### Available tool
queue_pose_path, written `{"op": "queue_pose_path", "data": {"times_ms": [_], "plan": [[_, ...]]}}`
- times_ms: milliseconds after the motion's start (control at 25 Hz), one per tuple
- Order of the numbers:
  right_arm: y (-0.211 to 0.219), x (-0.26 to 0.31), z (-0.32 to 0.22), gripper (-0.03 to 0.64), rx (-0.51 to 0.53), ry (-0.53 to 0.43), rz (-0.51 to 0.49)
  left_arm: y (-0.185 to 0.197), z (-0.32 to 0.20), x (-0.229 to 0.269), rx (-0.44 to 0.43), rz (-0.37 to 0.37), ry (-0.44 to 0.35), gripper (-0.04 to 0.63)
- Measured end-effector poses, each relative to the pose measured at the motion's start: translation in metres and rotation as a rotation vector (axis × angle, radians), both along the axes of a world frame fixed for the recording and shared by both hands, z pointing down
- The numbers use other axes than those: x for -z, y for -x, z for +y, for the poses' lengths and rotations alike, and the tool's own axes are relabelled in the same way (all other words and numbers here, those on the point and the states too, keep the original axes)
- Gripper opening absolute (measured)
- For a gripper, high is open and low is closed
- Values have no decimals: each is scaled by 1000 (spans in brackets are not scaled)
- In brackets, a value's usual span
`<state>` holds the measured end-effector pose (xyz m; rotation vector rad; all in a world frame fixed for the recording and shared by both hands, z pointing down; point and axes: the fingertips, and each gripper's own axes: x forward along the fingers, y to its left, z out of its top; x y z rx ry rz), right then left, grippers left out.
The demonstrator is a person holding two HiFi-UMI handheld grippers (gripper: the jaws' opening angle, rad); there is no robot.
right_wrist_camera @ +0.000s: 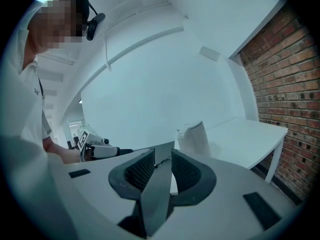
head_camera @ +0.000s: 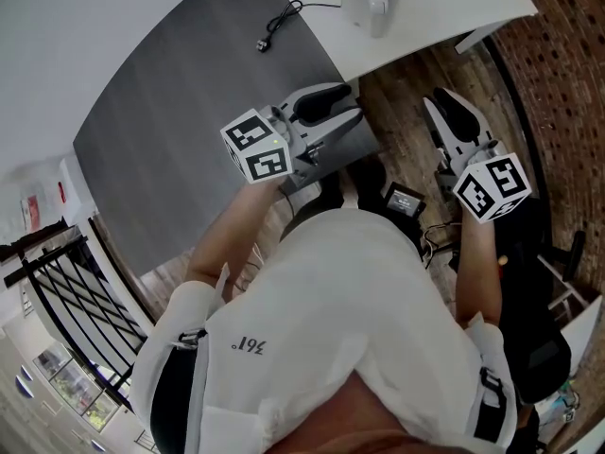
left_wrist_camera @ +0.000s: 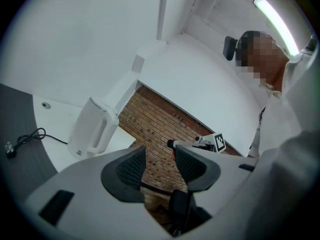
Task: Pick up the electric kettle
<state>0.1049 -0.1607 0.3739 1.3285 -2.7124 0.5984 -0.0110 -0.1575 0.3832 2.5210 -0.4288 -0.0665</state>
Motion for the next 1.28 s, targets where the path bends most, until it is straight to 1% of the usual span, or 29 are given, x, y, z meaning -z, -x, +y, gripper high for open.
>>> {"op": "queue_pose_path", "data": {"times_ms": [200,360,640,1000,1280], "plan": [[2,-11,-13,83,11,9,30,-6,-11,-14,-20,-35,-4,189],[2,-20,-23,83,5,20,41,-8,-20,-22,-21,-56,2,189],[5,-34,-45,83,33,32,77,-14,-40,-36,-20,-90,3,189],[15,-52,-74,97,82,48,128,-22,-75,-68,-12,-189,6,189],[18,-68,-96,101,117,61,183,-28,-97,-90,-18,-251,0,189]]}}
